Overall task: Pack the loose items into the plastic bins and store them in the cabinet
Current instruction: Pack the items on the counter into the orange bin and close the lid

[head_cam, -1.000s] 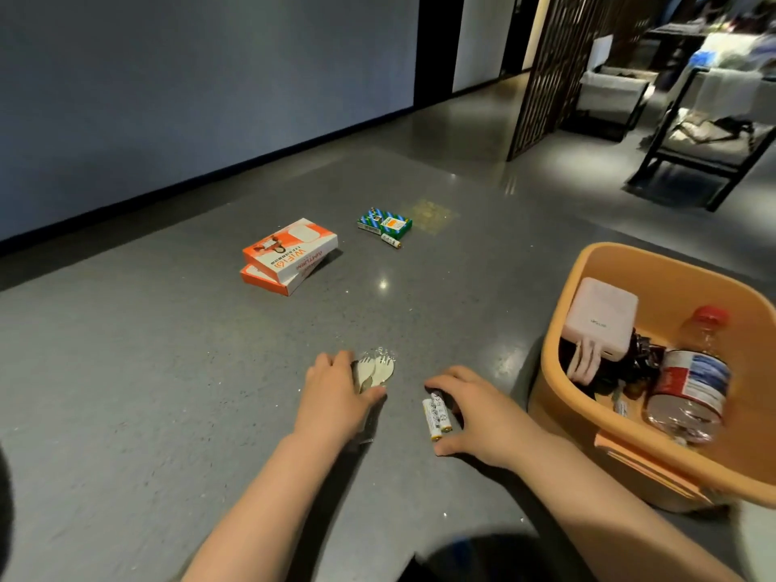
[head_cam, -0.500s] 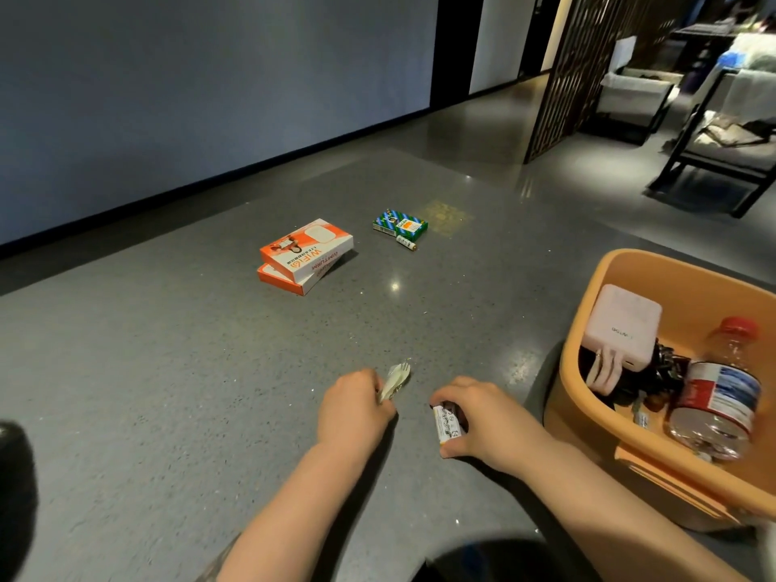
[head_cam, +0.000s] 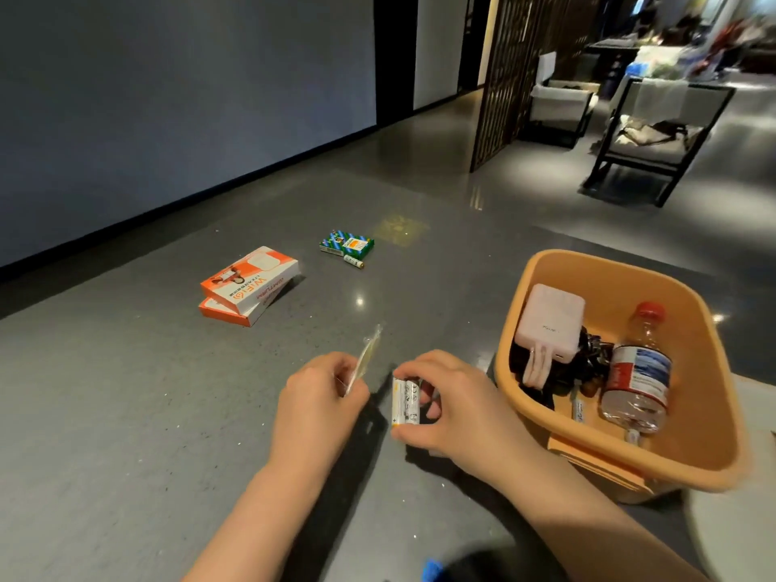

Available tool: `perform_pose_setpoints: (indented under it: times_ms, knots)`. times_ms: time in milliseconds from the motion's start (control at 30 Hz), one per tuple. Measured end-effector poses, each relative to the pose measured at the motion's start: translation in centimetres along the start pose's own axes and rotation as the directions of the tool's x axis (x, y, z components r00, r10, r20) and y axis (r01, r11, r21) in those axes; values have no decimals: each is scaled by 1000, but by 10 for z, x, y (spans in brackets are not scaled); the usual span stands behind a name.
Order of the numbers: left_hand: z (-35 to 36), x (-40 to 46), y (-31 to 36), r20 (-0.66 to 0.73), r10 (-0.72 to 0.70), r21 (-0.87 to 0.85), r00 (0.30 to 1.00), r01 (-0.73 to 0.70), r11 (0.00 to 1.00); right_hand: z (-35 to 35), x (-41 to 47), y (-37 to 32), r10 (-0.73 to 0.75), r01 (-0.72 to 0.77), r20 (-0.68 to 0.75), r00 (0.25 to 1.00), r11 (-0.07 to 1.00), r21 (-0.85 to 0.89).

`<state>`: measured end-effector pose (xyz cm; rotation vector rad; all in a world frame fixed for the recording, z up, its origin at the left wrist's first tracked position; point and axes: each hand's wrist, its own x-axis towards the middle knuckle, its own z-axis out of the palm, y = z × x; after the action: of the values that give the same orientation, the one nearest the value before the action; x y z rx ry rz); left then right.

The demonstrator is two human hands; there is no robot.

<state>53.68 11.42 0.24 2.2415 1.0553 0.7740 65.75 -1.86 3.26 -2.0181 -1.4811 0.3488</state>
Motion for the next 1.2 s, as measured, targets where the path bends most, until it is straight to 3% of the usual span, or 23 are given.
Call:
perform_pose_setpoints:
  times_ms: [167, 433, 567, 767, 967, 1133, 1200]
  knots:
    - [12, 14, 65, -9, 150, -151, 989, -149, 977, -55, -27, 9, 58, -52, -203, 977, 998, 38]
    - [73, 16, 151, 114, 330, -287, 937, -286, 914, -136, -101, 84, 339, -411, -413, 845, 906, -97]
    - [103, 33, 177, 211, 365, -227, 907, -318, 921, -156, -87, 117, 383, -477, -357, 852, 849, -229]
    - [140, 58, 199, 371, 355, -132, 858, -330, 935, -168, -17, 162, 418, -446, -170, 893, 764, -467]
    - [155, 66, 185, 387, 318, -160, 866, -276, 948, -155, 30, 203, 519, -428, -55, 853, 636, -643]
    - [162, 75, 191, 420, 331, -117, 845, -312, 943, -153, 33, 217, 520, -416, -54, 852, 612, -673]
    - [168, 80, 205, 457, 346, -77, 819, -351, 933, -159, 24, 215, 516, -455, -83, 853, 654, -604]
